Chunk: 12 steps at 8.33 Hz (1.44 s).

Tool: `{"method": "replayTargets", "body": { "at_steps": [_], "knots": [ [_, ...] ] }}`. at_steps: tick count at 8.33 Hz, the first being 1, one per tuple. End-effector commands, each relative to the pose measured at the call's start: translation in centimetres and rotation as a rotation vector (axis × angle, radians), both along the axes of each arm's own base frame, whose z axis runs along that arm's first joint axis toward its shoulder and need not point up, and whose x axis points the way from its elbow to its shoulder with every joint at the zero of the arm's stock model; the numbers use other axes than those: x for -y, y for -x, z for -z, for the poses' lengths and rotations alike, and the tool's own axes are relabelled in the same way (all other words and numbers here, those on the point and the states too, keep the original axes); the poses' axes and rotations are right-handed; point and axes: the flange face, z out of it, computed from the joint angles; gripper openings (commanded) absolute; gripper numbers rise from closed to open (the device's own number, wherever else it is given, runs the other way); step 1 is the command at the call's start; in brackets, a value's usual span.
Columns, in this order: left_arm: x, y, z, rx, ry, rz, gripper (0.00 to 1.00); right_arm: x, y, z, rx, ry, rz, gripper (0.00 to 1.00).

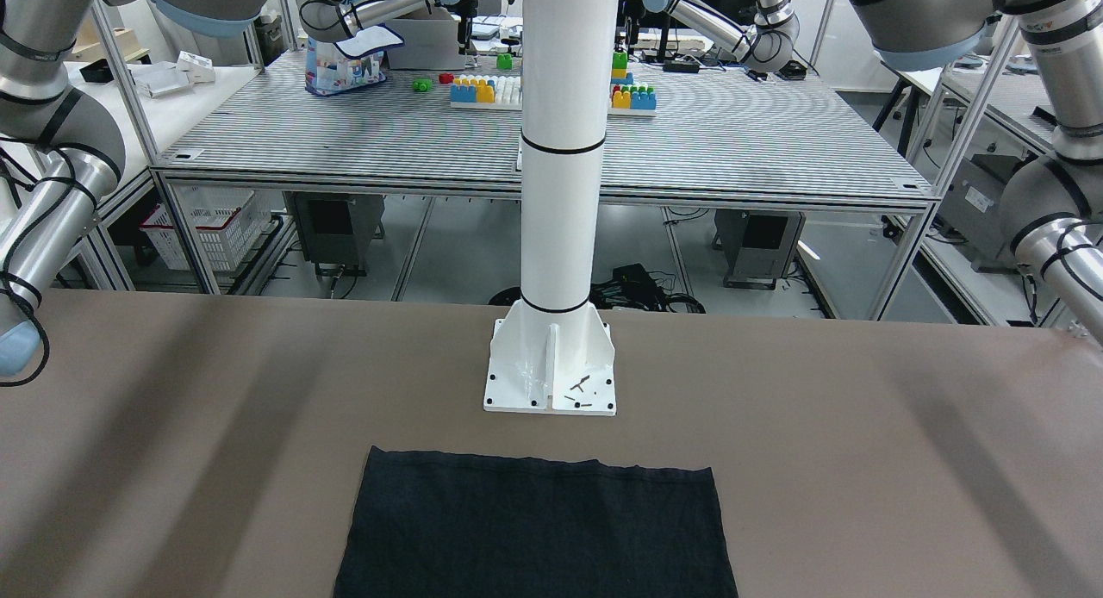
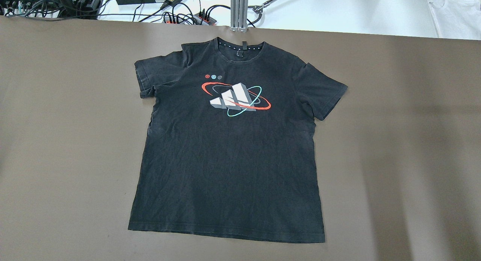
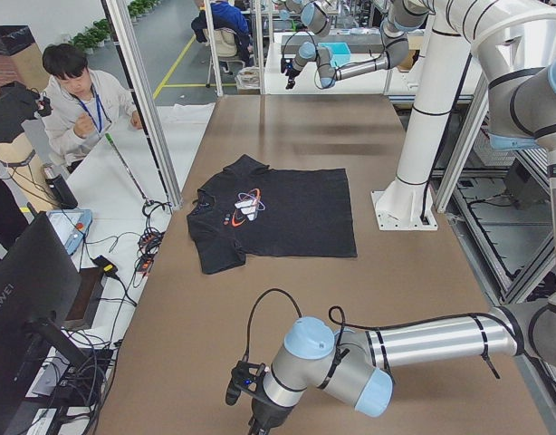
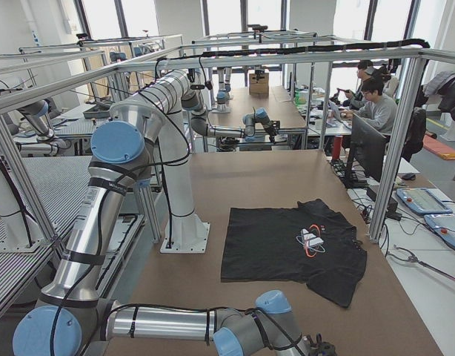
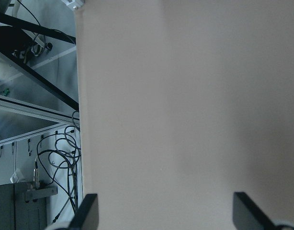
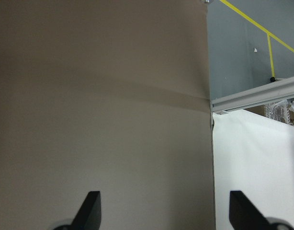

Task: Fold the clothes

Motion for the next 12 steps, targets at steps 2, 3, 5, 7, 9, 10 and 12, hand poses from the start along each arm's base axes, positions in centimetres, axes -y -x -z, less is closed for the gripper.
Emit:
{"method": "replayTargets", "body": {
  "at_steps": [2, 3, 5, 7, 9, 10, 12],
  "knots": [
    [0.8, -0.8, 1.4, -0.067, -0.026, -0.036, 1.00, 2.2, 0.7, 3.0, 0.024, -0.076, 0.003, 0.94],
    [1.4, -0.9, 1.9, -0.080, -0.033, -0.042, 1.00, 2.6, 0.9, 3.6, 0.038, -0.099, 0.000, 0.94],
    [5.3, -1.0, 4.2, -0.094, -0.035, -0.026, 1.00, 3.7, 1.8, 5.0, 0.161, -0.078, -0.069, 0.94],
    [7.1, -1.0, 3.9, -0.094, -0.029, -0.027, 1.00, 3.5, 1.9, 4.3, 0.171, -0.072, -0.074, 0.94],
    [7.9, -1.1, 5.2, -0.110, -0.048, -0.023, 1.00, 3.7, 3.7, 5.4, 0.198, -0.113, -0.054, 0.94],
    [7.7, -2.2, 5.6, -0.167, -0.067, -0.071, 1.00, 3.7, 4.0, 5.8, 0.219, -0.146, -0.041, 0.94],
    [11.5, -8.9, 9.3, -0.170, -0.122, -0.187, 1.00, 5.6, 6.2, 7.8, 0.233, -0.176, 0.001, 0.94]
  ]
}}
